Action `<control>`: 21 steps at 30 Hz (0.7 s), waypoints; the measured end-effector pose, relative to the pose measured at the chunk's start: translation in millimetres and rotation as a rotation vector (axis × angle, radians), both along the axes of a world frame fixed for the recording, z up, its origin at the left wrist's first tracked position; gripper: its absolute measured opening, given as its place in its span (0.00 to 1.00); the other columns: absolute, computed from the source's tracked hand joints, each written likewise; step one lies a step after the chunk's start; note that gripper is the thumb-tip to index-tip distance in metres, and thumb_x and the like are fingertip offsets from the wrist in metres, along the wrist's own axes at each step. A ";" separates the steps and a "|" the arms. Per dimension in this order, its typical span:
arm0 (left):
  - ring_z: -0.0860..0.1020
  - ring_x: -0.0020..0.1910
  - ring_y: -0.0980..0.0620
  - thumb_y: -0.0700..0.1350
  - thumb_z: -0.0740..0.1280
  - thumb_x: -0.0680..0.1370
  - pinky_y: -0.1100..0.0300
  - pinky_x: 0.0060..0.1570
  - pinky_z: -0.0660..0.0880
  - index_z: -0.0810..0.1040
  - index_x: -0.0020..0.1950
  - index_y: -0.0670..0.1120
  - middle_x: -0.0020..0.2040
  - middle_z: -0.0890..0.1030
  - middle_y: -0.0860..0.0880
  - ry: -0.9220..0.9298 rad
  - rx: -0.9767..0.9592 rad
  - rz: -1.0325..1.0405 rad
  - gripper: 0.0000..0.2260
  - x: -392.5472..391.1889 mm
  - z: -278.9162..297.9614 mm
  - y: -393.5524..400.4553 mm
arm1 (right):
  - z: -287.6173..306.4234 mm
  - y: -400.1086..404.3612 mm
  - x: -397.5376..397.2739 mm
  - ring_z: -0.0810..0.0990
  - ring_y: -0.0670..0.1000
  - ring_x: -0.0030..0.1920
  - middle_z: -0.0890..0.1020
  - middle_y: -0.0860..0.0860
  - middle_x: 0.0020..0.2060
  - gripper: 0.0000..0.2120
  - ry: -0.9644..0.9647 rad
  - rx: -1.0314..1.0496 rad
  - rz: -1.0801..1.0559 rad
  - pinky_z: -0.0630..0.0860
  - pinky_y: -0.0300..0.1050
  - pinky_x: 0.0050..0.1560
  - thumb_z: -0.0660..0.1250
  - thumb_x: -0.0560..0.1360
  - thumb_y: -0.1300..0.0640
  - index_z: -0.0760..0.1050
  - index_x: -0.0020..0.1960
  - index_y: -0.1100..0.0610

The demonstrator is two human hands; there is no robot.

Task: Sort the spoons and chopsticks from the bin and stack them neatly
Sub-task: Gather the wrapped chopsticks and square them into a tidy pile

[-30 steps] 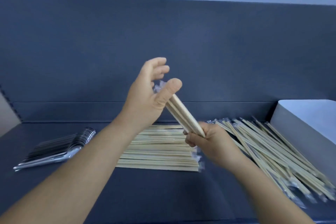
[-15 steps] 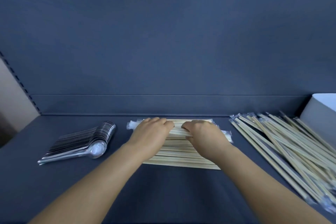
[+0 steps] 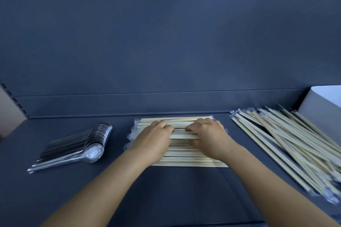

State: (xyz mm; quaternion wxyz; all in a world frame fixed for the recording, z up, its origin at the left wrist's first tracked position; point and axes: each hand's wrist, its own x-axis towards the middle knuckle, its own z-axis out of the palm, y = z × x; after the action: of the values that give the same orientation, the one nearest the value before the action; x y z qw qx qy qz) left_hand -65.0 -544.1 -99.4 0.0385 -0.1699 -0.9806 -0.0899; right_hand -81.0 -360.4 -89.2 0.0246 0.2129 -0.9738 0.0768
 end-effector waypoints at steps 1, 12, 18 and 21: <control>0.67 0.62 0.51 0.46 0.59 0.81 0.55 0.60 0.67 0.71 0.64 0.47 0.60 0.71 0.51 -0.017 -0.011 -0.004 0.13 1.7 -0.2 0.4 | 0.7 -0.4 2.7 0.68 0.51 0.64 0.74 0.47 0.61 0.17 -0.019 -0.001 0.006 0.59 0.45 0.64 0.63 0.75 0.51 0.72 0.64 0.47; 0.38 0.76 0.56 0.60 0.45 0.81 0.57 0.71 0.35 0.38 0.77 0.50 0.78 0.40 0.54 -0.113 -0.092 -0.055 0.30 29.4 -15.7 0.4 | -16.6 2.4 46.5 0.38 0.45 0.76 0.44 0.45 0.77 0.38 -0.174 0.011 -0.029 0.36 0.47 0.74 0.51 0.77 0.36 0.40 0.77 0.52; 0.29 0.72 0.57 0.59 0.42 0.81 0.53 0.72 0.33 0.28 0.72 0.52 0.75 0.31 0.55 -0.095 -0.165 -0.057 0.28 39.1 -27.7 1.9 | -28.8 5.2 59.0 0.32 0.47 0.74 0.36 0.47 0.76 0.37 -0.125 0.095 -0.046 0.33 0.49 0.72 0.45 0.78 0.35 0.33 0.76 0.53; 0.28 0.71 0.58 0.59 0.42 0.81 0.53 0.72 0.32 0.29 0.73 0.54 0.74 0.30 0.56 -0.095 -0.162 -0.072 0.27 40.1 -28.6 0.5 | -33.6 2.8 62.1 0.32 0.48 0.74 0.35 0.48 0.76 0.35 -0.115 0.098 -0.072 0.33 0.51 0.72 0.44 0.79 0.38 0.32 0.75 0.53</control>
State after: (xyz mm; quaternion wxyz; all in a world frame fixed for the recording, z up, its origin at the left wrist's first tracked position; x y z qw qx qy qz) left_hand -24.9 -543.6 -128.0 -0.0251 -0.2032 -0.9786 -0.0197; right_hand -19.0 -357.6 -122.8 -0.0392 0.1741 -0.9831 0.0402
